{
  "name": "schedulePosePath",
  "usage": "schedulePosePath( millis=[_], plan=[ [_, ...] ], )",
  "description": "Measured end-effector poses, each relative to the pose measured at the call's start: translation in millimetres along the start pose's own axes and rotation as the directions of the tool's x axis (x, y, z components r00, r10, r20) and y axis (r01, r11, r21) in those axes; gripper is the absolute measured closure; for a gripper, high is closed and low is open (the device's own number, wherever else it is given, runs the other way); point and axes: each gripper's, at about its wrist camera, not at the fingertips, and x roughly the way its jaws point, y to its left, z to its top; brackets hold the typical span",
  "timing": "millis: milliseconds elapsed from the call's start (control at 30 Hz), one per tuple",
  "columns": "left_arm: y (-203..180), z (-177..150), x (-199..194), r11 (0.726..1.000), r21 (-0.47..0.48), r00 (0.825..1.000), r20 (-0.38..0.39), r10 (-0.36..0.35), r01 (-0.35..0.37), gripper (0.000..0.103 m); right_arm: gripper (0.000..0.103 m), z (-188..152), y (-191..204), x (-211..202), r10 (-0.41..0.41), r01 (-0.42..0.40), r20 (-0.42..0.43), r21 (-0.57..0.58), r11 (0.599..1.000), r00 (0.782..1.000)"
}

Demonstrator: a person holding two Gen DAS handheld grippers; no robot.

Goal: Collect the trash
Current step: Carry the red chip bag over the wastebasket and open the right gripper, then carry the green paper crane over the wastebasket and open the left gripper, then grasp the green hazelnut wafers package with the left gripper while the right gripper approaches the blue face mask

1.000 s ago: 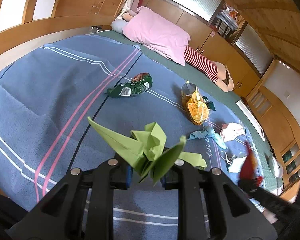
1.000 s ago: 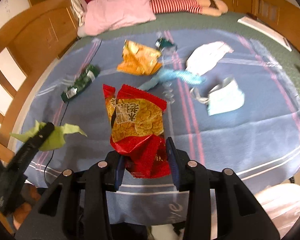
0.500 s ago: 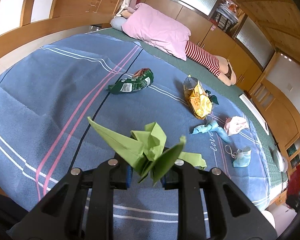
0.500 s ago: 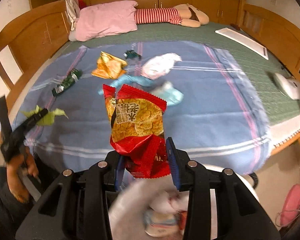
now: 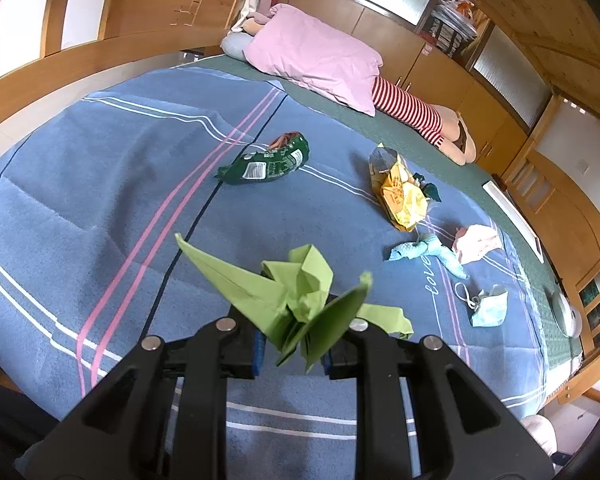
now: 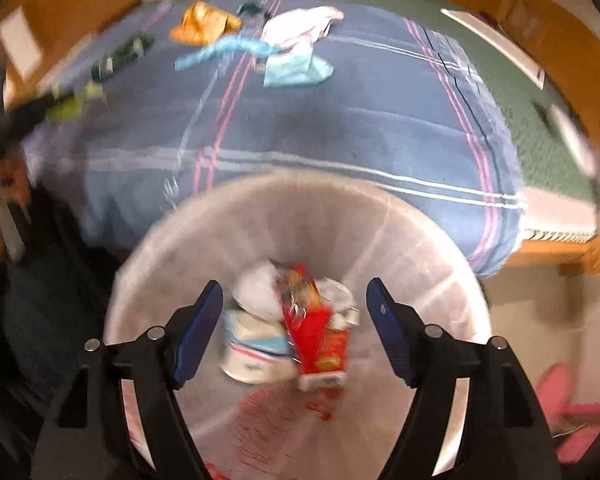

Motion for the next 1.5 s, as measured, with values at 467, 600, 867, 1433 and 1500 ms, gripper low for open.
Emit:
schedulePosePath(
  millis=[467, 600, 867, 1433, 1500],
  plan=[
    [-110.6, -64.9, -40.2, 0.862, 0.131, 0.864, -0.206, -0.460, 0.490, 0.082, 0.029, 19.3, -57.3, -33.9, 0.098, -0.207, 0.284, 0.385, 0.899, 0.954],
    [-163.2, -106.3, -55.5, 0.701, 0.229, 0.724, -0.388, -0.571, 0.675, 0.079, 0.029, 14.5, -69.4, -42.5, 0.074, -0.208, 0.316, 0.416, 0.885, 0.946],
    [-192.0, -161.1, -58.0, 0.577, 0.408, 0.697, -0.537, -0.476, 0.708, 0.013, 0.028, 9.3, -78.4, -31.6, 0.086, -0.220, 0.304, 0.441, 0.870, 0.949],
    [-20.2, 57.0, 37.9, 0.996, 0.077, 0.999, -0.005, -0.041, 0.041, 0.009, 0.029, 26.5, -59.1, 10.3, 0.119, -0.203, 0.219, 0.416, 0.887, 0.968],
    [-3.8, 84.8, 53.3, 0.999, 0.030, 0.999, 0.025, 0.032, -0.033, 0.009, 0.029, 26.1, -60.0, 13.9, 0.095, -0.174, 0.206, 0.412, 0.894, 0.974]
  ],
)
